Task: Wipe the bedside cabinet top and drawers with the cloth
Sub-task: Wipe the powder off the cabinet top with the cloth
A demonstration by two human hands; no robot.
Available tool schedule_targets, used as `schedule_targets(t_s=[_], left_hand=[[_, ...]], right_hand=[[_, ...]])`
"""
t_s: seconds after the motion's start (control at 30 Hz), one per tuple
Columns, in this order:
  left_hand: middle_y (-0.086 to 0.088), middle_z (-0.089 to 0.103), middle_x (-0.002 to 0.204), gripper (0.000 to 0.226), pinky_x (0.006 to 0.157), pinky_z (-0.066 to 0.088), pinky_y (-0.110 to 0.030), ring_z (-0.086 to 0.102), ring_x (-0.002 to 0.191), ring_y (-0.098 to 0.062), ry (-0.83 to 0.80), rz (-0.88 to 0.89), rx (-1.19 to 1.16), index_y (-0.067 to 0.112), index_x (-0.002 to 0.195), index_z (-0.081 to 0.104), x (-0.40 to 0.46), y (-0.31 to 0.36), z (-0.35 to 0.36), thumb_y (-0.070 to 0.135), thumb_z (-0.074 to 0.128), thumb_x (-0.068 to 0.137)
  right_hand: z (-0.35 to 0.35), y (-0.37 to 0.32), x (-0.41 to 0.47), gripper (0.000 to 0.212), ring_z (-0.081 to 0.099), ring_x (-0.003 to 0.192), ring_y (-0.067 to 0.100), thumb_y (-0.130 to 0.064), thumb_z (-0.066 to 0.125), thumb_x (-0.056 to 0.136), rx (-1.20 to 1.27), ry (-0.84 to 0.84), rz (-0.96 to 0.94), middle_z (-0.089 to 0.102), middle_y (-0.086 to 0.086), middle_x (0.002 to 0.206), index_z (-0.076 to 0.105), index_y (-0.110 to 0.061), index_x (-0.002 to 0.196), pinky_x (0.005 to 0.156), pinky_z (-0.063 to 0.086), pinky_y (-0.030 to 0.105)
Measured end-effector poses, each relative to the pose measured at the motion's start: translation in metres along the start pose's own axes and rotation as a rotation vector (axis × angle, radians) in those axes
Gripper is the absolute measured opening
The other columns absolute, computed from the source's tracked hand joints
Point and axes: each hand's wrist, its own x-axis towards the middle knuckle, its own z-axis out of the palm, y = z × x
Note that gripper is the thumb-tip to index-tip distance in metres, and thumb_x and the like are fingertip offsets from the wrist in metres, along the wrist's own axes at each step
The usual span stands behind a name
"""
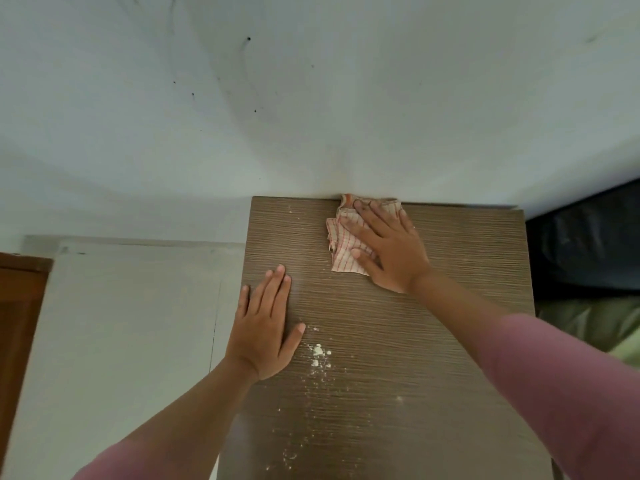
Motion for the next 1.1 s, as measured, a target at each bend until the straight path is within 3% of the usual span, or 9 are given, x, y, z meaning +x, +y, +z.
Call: schedule_targets(t_s=[0.47,0.63,0.9,1.1], left_hand=[[-0.006,0.014,0.157,0.07,0.116,0.008,-0.048,0.008,0.144,-0.021,0.095,0.0,0.008,0.008,0.146,0.02,-0.002,0.003,0.004,0.05,0.023,0.09],[-0.006,-0.004,0.158,0.071,0.116,0.003,-0.045,-0.003,0.145,-0.021,-0.007,0.001,0.026,0.009,0.148,0.004,-0.009,0.008,-0.003,0.05,0.023,0.094],[-0.002,0.005,0.158,0.076,0.116,0.008,-0.043,0.002,0.145,-0.017,0.05,0.008,-0.149,0.011,0.149,0.013,-0.164,0.025,0.034,0.054,0.031,0.089],[-0.006,0.01,0.157,0.078,0.113,0.016,-0.045,0.007,0.144,-0.021,0.034,-0.067,-0.076,0.008,0.147,0.018,-0.216,0.025,0.063,0.055,0.034,0.087]], right_hand=[[0.027,-0.043,-0.081,0.051,0.006,0.146,0.017,-0.051,0.029,0.095,0.03,0.076,0.07,0.014,-0.009,0.157,0.02,-0.044,0.144,0.115,-0.002,0.047],[0.035,-0.067,-0.115,0.052,0.005,0.146,0.016,-0.053,0.025,0.093,0.033,0.082,0.138,0.013,-0.009,0.157,0.018,-0.044,0.144,0.116,-0.001,0.048],[0.054,-0.107,-0.179,0.054,0.003,0.145,0.014,-0.056,0.021,0.092,0.049,0.089,0.215,0.011,-0.011,0.157,0.014,-0.044,0.144,0.117,0.001,0.046],[0.063,-0.129,-0.22,0.054,0.002,0.146,0.015,-0.056,0.02,0.092,0.037,0.073,0.222,0.011,-0.009,0.157,0.014,-0.044,0.145,0.117,0.001,0.048]])
